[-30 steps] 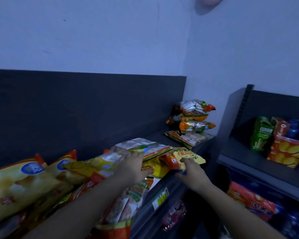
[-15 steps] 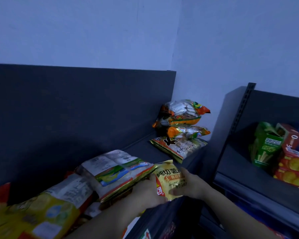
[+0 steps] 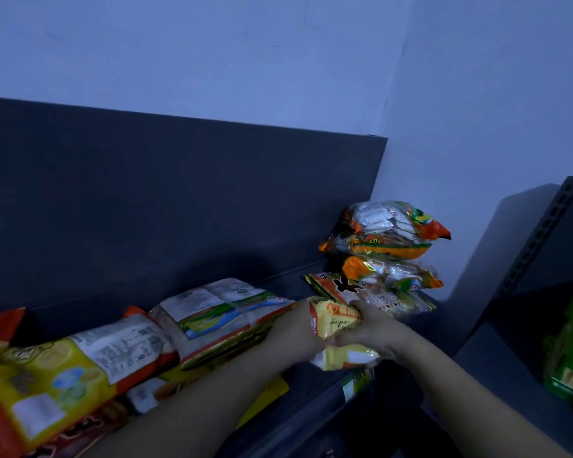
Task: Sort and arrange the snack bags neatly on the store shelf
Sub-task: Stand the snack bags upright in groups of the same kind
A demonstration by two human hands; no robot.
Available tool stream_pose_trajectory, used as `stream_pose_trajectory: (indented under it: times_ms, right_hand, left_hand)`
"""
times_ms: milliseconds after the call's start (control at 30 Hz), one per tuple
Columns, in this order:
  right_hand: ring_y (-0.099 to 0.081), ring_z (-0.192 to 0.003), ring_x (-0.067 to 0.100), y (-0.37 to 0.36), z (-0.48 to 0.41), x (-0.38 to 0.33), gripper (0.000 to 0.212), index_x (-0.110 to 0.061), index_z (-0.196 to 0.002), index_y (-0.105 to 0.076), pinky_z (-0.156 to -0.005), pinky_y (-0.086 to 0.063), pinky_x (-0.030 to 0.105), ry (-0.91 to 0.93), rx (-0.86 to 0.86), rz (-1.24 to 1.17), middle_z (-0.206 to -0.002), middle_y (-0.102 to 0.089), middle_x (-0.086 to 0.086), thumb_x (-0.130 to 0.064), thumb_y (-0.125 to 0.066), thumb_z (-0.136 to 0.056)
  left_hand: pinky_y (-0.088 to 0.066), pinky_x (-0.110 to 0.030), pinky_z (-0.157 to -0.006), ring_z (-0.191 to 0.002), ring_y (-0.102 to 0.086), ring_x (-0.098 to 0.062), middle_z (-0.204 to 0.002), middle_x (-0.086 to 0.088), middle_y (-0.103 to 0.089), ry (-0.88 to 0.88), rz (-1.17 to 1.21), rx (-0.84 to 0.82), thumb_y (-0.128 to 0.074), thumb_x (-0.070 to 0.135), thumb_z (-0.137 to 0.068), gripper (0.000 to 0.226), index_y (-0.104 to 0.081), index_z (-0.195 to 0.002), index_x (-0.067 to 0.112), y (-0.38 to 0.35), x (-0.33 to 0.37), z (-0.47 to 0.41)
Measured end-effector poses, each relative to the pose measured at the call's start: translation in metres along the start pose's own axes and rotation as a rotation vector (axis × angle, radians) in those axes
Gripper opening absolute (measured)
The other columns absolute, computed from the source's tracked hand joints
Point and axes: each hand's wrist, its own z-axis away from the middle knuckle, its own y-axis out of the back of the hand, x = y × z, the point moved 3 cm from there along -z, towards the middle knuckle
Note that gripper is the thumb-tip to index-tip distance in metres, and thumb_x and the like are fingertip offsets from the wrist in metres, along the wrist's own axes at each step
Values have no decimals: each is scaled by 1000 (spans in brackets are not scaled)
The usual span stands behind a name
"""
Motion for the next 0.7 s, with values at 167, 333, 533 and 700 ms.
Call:
stream_pose_trajectory:
  times_ms: [167,333,533,700]
  right_hand:
    - [-59,-88,17,27,14,-46,85,-18,-124,-45,-67,-56,33,85,24,96,-103,-58,2,-37,-85,-51]
    - [-57,-92,21,22,30,-120,67,-24,-118,-42,-60,-55,35,281,131,255,-103,-54,1,-36,-81,-65]
    - [-53,-98,23,-36,64,-203,91,-23,-139,-27,-79,-45,32,567,251,421,-105,-52,0,-50,-75,-67]
    - [-58,-100,26,-116,99,-262,94,-26,-144,-17,-78,-48,34,766,166,407,-111,-57,3,-49,-72,-71]
  left_hand:
    - [-56,-40,-81,-104,-58,-24,-123,-6,-53,15,119,43,-72,46,-76,79,-30,-138,20,48,26,18]
    - [-53,-41,-89,-107,-57,-20,-119,0,-56,-71,228,296,-75,41,-76,73,-34,-135,25,108,15,56]
    - [-52,-45,-88,-104,-59,-23,-117,-2,-58,-81,302,576,-74,29,-77,77,-29,-140,27,168,-36,121]
    - [-49,-43,-92,-105,-59,-23,-121,-3,-57,3,234,775,-74,27,-78,83,-22,-143,29,206,-109,200]
